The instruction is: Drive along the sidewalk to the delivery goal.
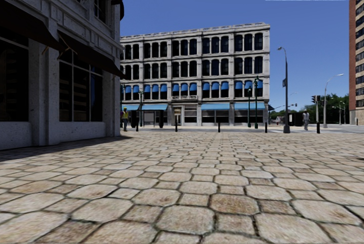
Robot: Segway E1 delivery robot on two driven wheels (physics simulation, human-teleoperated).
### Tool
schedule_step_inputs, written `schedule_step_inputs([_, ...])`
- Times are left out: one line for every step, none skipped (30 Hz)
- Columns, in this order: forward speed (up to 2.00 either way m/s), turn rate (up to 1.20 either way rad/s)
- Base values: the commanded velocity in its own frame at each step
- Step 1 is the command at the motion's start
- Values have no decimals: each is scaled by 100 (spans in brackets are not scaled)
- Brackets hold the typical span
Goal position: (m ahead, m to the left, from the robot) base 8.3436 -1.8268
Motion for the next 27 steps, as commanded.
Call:
schedule_step_inputs([200,-33])
schedule_step_inputs([200,-34])
schedule_step_inputs([200,-34])
schedule_step_inputs([200,-35])
schedule_step_inputs([200,-36])
schedule_step_inputs([200,-36])
schedule_step_inputs([200,-36])
schedule_step_inputs([200,-36])
schedule_step_inputs([200,-36])
schedule_step_inputs([200,-36])
schedule_step_inputs([200,-36])
schedule_step_inputs([200,-36])
schedule_step_inputs([200,-36])
schedule_step_inputs([200,-36])
schedule_step_inputs([200,-36])
schedule_step_inputs([200,-36])
schedule_step_inputs([200,-36])
schedule_step_inputs([200,-36])
schedule_step_inputs([200,-19])
schedule_step_inputs([200,-19])
schedule_step_inputs([200,0])
schedule_step_inputs([200,0])
schedule_step_inputs([200,0])
schedule_step_inputs([200,0])
schedule_step_inputs([200,0])
schedule_step_inputs([200,0])
schedule_step_inputs([200,0])
